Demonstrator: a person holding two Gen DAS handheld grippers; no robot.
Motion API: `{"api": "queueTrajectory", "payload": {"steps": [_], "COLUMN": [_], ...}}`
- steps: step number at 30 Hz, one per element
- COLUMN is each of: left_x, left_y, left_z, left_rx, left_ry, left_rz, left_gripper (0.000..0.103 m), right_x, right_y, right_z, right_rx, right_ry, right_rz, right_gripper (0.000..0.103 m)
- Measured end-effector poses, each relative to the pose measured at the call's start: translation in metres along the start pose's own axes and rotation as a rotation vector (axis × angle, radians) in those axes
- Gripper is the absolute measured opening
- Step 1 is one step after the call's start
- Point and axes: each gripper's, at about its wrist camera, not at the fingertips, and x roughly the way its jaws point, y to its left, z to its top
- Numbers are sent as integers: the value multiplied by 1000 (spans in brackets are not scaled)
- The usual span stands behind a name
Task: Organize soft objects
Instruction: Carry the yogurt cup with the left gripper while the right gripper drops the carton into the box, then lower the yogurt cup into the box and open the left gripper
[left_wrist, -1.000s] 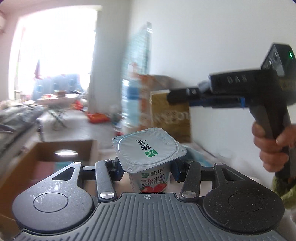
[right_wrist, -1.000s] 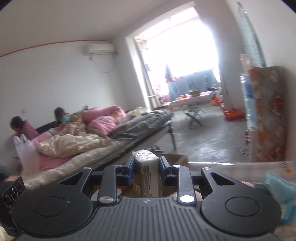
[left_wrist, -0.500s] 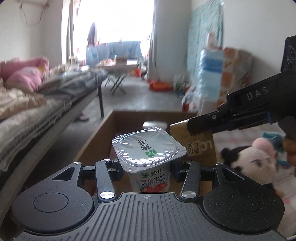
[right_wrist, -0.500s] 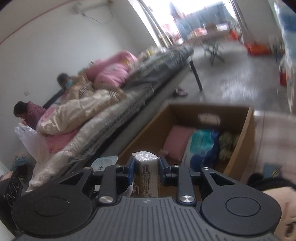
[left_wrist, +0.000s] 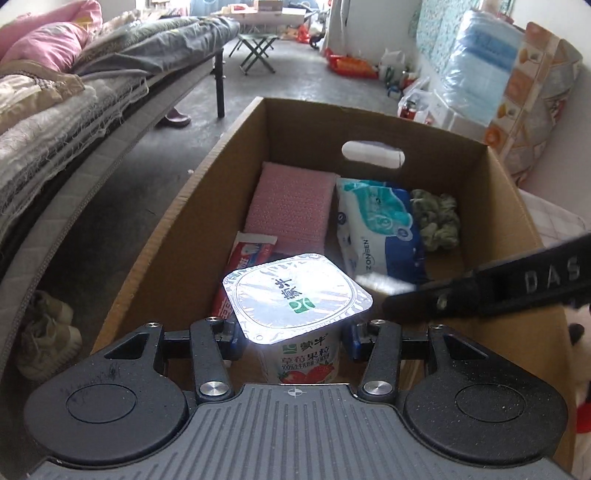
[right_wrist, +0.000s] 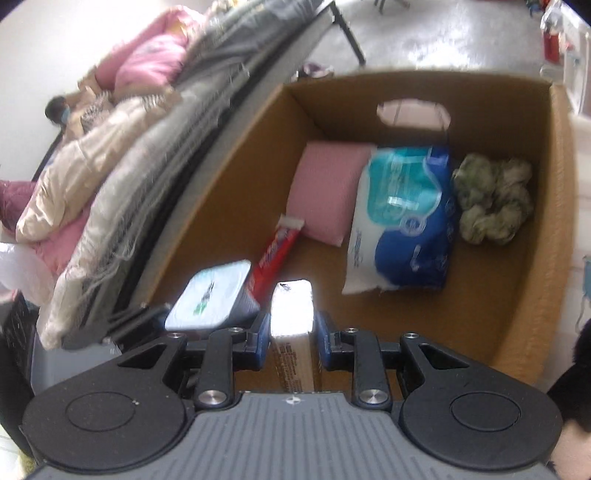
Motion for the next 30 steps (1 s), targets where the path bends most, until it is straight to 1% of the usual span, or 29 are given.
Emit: {"api": "queueTrajectory", "payload": {"steps": [2,5,6,8,10,11,12,13,14,16,17,19,23,26,30], "left_x": [6,14,18,25,29,30,30,29,29,23,21,16,19,22,19], "left_y": [0,-2,-2,3,7,9,10,11,12,13,11,9,7,7,10], "left_z": [3,3,2,4,4,4,4,4,4,3,3,3,5,4,2], "left_rx": [9,42,48,20,-2,-10,-19,-25,-30,-33,-23,-5,2,3,-13], "left_ry": [10,24,36,84,111,119,121,121,124,93,80,60,86,99,107], "left_rz": [0,18,24,0,-24,-27,-26,-25,-26,-25,-22,-8,-9,-2,-22], "left_gripper": [48,49,49,49,49,50,51,51,51,54,56,56,56,54,56], "right_x": [8,21,24,27,28,28,28,27,26,25,24,23,18,9,-1], "right_y": [-2,-7,-9,-10,-10,-10,-11,-10,-10,-11,-12,-13,-11,-9,-9], "right_z": [3,6,7,8,8,8,8,8,8,7,8,8,9,9,11], "right_rx": [7,15,24,13,9,11,11,12,11,10,13,17,13,3,13], "right_ry": [41,100,112,116,119,118,115,112,106,97,96,93,67,25,1], "right_rz": [6,-15,-34,-73,-91,-94,-96,-101,-107,-110,-112,-116,-122,-123,-56], "right_gripper": [29,29,30,31,35,37,42,50,52,56,56,56,56,56,56]}}
